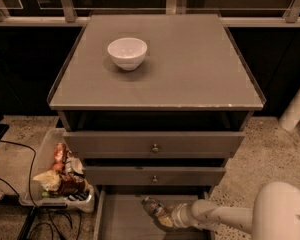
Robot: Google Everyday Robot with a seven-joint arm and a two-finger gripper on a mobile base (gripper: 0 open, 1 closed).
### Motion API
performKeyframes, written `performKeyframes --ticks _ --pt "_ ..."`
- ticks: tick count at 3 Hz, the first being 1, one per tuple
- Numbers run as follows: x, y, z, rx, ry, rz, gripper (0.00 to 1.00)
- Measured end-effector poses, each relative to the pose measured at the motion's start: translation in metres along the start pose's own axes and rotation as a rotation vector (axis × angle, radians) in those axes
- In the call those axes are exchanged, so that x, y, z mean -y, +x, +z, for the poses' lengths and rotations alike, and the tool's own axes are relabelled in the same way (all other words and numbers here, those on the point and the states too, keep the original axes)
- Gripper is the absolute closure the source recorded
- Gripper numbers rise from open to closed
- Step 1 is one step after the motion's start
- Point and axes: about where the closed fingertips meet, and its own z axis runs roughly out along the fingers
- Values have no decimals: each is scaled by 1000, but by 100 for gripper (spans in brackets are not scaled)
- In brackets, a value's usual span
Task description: Place water bottle into bottom drawer
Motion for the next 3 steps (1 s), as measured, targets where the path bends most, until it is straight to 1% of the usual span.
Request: performKeyframes --ticks 3 --pt "0 0 0 0 0 0 13"
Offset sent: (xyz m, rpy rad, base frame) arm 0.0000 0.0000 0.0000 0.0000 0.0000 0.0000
